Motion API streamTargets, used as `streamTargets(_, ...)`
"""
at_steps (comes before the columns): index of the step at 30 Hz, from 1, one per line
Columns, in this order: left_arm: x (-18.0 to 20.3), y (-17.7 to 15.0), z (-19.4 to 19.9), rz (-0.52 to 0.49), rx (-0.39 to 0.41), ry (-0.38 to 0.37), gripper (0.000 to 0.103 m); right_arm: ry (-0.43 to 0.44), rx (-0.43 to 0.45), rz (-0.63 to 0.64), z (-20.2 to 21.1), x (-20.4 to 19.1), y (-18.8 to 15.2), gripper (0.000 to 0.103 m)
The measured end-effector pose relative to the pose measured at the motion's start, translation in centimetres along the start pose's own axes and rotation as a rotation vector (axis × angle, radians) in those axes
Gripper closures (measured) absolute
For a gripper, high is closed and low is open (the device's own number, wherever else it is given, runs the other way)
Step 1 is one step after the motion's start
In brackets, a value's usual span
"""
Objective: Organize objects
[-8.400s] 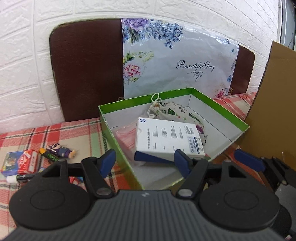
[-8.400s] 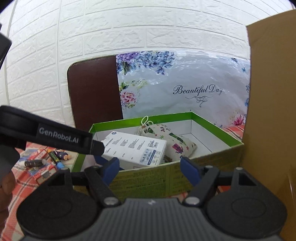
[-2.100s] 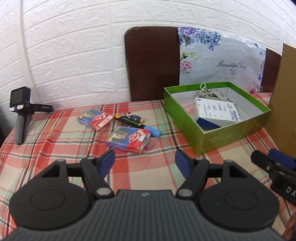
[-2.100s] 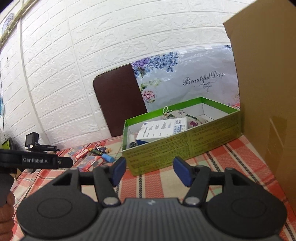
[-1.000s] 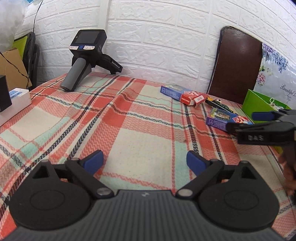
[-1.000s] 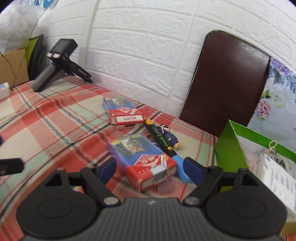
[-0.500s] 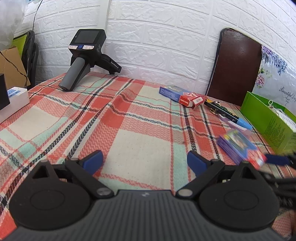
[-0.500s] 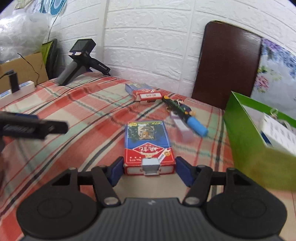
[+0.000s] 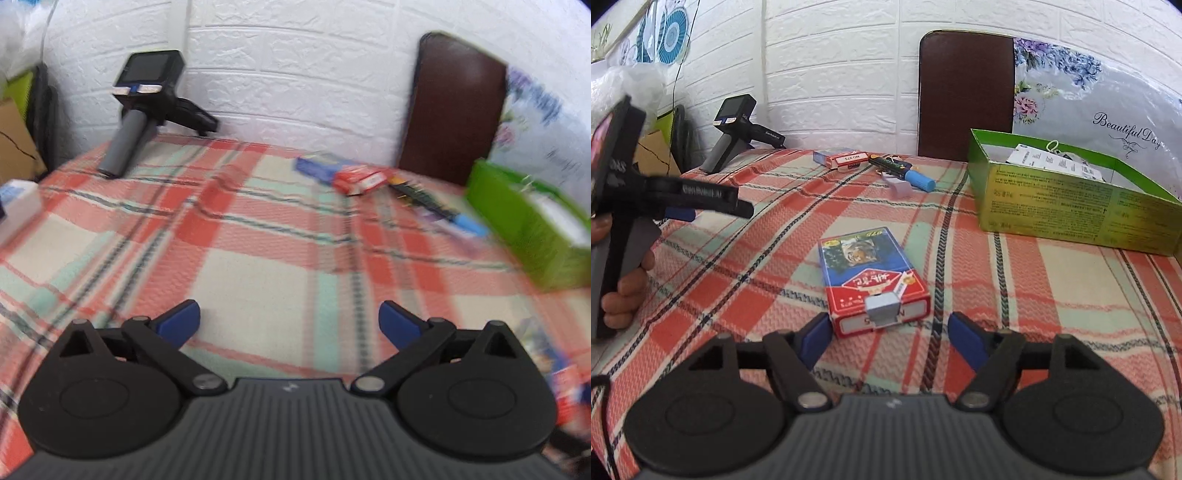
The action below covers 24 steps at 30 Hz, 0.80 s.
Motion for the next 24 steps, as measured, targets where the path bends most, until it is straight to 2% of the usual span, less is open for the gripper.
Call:
streamTargets(1, 0.9, 0.3, 0.6, 0.006, 0.000, -0.053, 0.000, 0.001, 0.003, 0.005, 0.0, -0.2, -0.1, 0.031)
streamTargets(4, 4.4, 0.7, 1.2, -0.069, -0.019, -0.195, 0.000, 0.002, 0.007, 0.020, 0.0, -0.5, -0.2, 0.031)
streamTargets(8, 8.8, 0.5, 0.6, -0.185, -0.057, -0.310, 0.000, 0.013, 0.002, 0.015, 0.2, -0.4, -0.3, 0.033)
streamTargets(10, 10.2, 0.0, -0.4, -0.208, -0.111, -0.357, 0.000, 0.020, 0.000, 0.015, 0.2, -0.4, -0.3, 0.036)
streamTargets(12, 11.1, -0.9, -1.5, -0.221, -0.163, -0.379, 0.010, 0.021, -0.002, 0.009, 0.0, -0.2, 0.0, 0.041)
streamTargets(13, 11.4, -1.6, -2.0, -0.227, -0.199, -0.392, 0.021, 0.019, 0.000, 0.005, -0.2, 0.1, 0.1, 0.044)
streamTargets(15, 11.7, -2.0, -1.6, -0.225, -0.194, -0.421, 0.025, -0.018, 0.005, -0.018, -0.4, 0.9, 0.4, 0.044)
streamTargets(17, 12.0, -2.2, -1.0, -0.231, -0.216, -0.469, 0.032, -0.060, 0.011, -0.054, -0.4, 1.9, 0.5, 0.044)
streamTargets(20, 12.5, -1.9, -0.9, -0.230, -0.225, -0.460, 0.031, -0.056, 0.016, -0.091, -0.4, 2.9, 0.8, 0.042)
streamTargets(24, 11.9, -0.9, -2.0, -0.125, -0.275, -0.480, 0.031, -0.031, 0.010, -0.048, -0.7, 2.5, 1.0, 0.036)
Point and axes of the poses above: each gripper's, at about its wrist camera, not at the fingertips, and z roughly against the way its jaws point, x to its right, y to its top, the point moved 3 cm from there along -z, roughly the way its jaws point
